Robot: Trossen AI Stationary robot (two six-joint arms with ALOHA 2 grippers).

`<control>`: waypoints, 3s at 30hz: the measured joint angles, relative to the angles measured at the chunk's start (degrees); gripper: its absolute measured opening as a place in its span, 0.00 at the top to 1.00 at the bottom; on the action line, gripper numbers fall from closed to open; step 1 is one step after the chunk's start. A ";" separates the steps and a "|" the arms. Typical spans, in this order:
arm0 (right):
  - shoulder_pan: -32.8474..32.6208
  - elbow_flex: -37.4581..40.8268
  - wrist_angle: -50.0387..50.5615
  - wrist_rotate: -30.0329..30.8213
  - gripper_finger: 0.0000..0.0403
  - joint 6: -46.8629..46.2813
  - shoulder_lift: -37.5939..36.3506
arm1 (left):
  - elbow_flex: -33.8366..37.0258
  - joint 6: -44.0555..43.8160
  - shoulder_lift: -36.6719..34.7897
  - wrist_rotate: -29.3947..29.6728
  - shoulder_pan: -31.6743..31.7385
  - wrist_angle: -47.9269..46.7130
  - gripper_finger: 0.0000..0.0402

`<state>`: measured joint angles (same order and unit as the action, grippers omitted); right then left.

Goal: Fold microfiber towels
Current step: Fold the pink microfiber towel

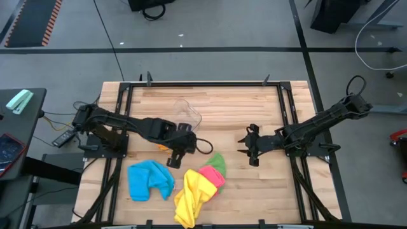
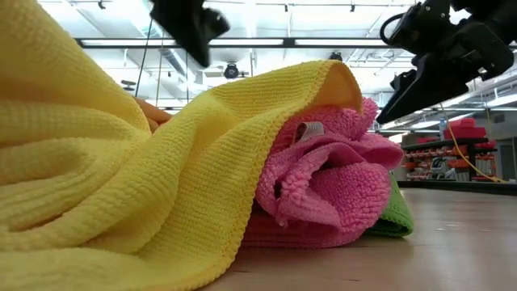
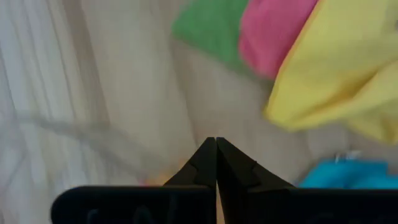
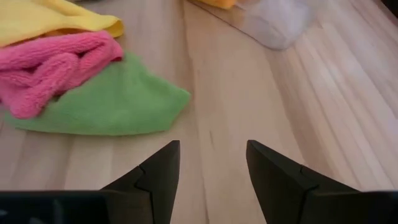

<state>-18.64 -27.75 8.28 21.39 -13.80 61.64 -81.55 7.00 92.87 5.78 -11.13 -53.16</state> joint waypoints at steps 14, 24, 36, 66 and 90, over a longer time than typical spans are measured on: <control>-8.40 -0.49 -23.83 -6.50 0.52 8.66 17.76 | 0.47 -9.65 2.53 -0.02 -4.72 6.95 0.82; -10.35 -13.13 -26.20 -5.71 0.53 23.72 33.42 | 0.47 -9.31 4.31 -0.06 -5.55 8.18 0.73; -8.42 -22.36 -13.83 -5.83 0.94 29.27 37.07 | 0.45 -8.65 4.31 -0.04 -5.55 7.63 0.75; -5.05 -13.55 15.55 1.52 0.99 13.04 14.15 | 0.35 -3.73 6.13 2.70 -0.66 19.07 0.73; -7.88 -14.55 29.36 0.29 0.53 -4.14 7.57 | 0.33 0.82 10.39 -1.97 0.29 24.76 0.73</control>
<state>-26.52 -42.29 37.65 21.69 -17.94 69.20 -81.23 7.82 103.26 3.81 -10.83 -28.40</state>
